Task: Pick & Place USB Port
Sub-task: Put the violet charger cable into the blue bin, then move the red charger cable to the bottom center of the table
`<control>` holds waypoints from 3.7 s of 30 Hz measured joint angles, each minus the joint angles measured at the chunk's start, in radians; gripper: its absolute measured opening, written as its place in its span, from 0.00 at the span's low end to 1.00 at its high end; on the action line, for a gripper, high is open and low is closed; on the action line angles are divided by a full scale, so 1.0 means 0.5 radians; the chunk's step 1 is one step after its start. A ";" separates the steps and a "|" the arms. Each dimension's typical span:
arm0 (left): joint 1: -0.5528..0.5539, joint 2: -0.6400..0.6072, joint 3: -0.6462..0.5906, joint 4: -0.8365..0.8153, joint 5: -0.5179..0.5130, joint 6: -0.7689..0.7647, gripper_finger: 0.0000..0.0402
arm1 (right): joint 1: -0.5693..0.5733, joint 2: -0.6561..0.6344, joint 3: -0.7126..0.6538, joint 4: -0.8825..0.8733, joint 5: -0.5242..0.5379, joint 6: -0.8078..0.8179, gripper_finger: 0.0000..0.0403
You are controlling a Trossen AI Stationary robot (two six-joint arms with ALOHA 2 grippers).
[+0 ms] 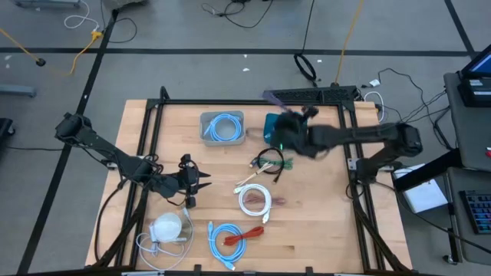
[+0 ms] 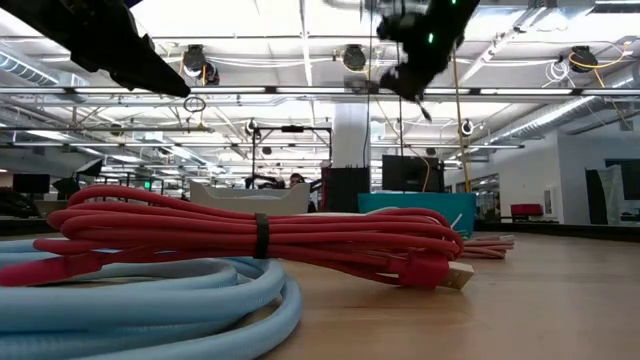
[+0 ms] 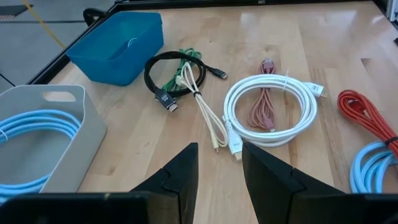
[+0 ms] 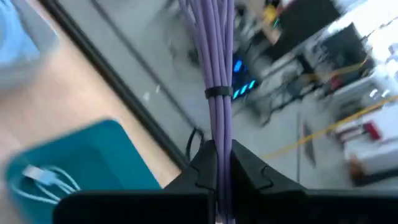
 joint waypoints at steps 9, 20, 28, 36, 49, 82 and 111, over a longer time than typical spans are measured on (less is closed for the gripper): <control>-0.001 0.000 0.000 -0.075 0.000 -0.013 0.32 | -0.411 0.003 -0.461 0.214 -0.803 -0.364 0.02; 0.051 0.000 0.000 -0.075 -0.002 -0.036 0.32 | -0.343 0.003 -0.871 0.447 -1.008 -0.430 0.02; 0.049 0.000 0.000 -0.073 -0.002 -0.043 0.32 | -0.325 -0.002 -0.908 0.610 -0.985 -0.389 0.10; 0.049 0.000 0.000 -0.094 -0.002 -0.056 0.32 | -0.254 -0.138 -0.827 0.681 -0.839 -0.403 0.31; 0.054 0.000 0.001 -0.062 0.280 -0.053 0.32 | 0.177 -0.630 -0.686 0.938 -1.190 -0.133 0.44; 0.007 0.473 0.412 -0.197 0.726 0.283 0.32 | 1.269 0.130 -0.689 1.615 -1.152 0.516 0.43; -0.562 0.205 0.822 -1.106 -0.209 -0.093 0.32 | 1.199 0.949 0.283 0.995 -1.887 0.331 0.43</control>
